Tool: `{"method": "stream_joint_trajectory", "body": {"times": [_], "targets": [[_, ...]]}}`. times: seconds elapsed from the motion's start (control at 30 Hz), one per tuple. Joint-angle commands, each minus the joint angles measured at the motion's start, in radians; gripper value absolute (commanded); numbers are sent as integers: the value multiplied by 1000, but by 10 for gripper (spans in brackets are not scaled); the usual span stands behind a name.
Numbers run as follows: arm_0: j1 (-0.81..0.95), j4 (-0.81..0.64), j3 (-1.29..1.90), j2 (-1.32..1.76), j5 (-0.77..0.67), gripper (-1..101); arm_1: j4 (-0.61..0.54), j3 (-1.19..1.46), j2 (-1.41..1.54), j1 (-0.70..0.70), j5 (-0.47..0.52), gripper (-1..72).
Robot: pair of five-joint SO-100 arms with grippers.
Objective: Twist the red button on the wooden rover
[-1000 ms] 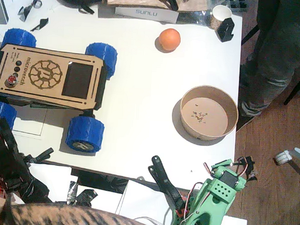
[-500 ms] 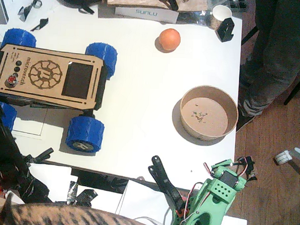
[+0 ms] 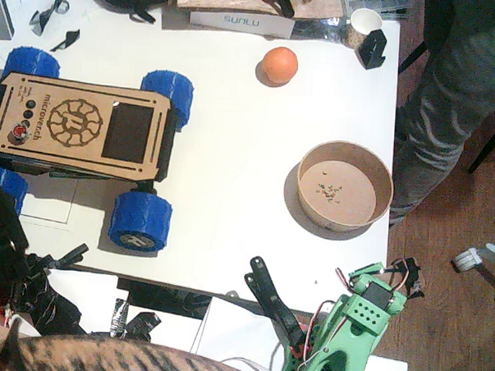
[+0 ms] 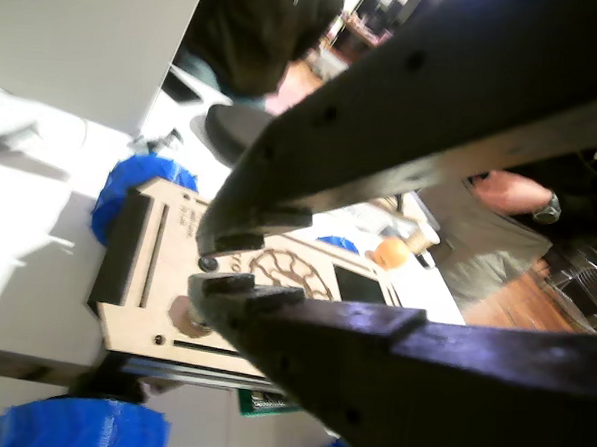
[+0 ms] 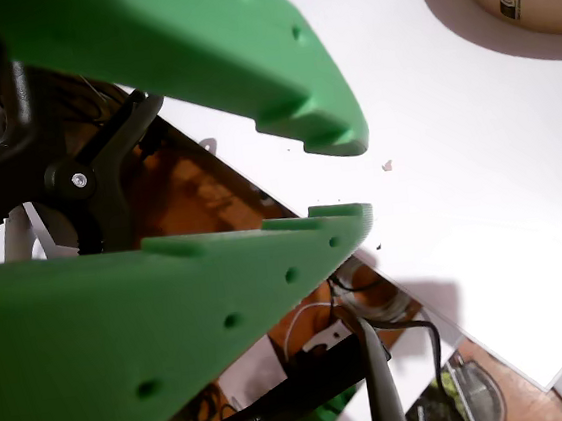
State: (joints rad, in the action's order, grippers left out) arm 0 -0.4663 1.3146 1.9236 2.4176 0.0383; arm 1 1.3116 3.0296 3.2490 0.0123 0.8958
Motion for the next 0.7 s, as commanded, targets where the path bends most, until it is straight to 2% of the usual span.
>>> {"method": "stream_joint_trajectory", "body": {"times": [0.0,0.4,0.67], "targets": [[67,-43,-15,-54,-11,2,6,-5,2,3,9,25],[238,-141,-5,-279,-97,2,6,-5,2,3,9,25],[278,-215,-5,-440,-141,3,6,-5,2,3,9,25]]}}
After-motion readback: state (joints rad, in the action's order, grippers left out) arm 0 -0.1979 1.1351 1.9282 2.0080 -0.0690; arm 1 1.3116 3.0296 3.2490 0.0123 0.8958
